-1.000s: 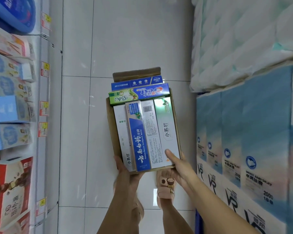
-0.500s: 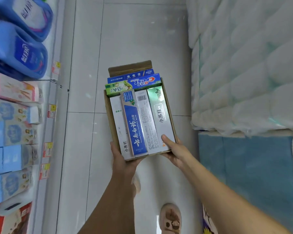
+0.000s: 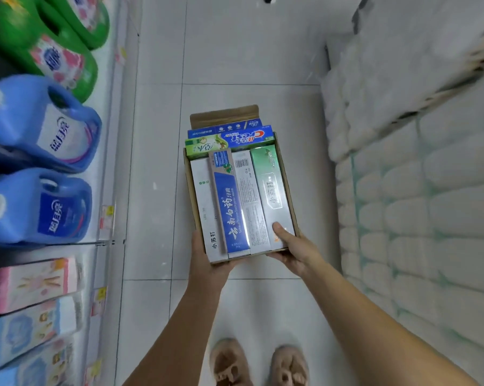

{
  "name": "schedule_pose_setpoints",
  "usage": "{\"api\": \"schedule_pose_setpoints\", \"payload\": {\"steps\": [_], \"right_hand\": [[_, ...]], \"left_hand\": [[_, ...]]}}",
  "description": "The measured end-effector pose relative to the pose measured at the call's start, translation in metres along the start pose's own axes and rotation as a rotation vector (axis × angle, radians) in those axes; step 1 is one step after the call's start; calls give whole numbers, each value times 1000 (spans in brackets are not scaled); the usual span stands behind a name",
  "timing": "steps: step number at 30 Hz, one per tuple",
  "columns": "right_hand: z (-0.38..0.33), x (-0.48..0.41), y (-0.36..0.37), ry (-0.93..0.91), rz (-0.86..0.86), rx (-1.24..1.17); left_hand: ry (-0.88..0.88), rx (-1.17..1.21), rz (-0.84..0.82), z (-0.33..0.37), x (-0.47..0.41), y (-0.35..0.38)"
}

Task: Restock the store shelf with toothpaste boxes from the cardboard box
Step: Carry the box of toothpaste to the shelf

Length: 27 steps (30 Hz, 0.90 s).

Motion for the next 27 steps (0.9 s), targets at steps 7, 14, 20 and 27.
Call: {"api": "schedule_pose_setpoints", "payload": {"steps": [7,14,20,27], "right_hand": [[-110,-44,74,-7,-47,20],[-232,-85,147,-19,-51,11],[-328,-118,214,-27,-67,17],[-443,-156,300,-25,-75,-23]], "left_hand": [[-163,319,83,56,-86,73],[-171,431,166,118,-176,158],[-65,210,87,191,-266,215],[-87,229,110,273,-380,280]]}}
Point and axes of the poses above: each hand's wrist, its own x-axis away from the middle knuckle, its own y-axis out of the palm, z = x × y, the point moved 7 cm from there along -x, towards the middle knuckle, and after that the axes turned 12 degrees about y, right-handed, at the moved point
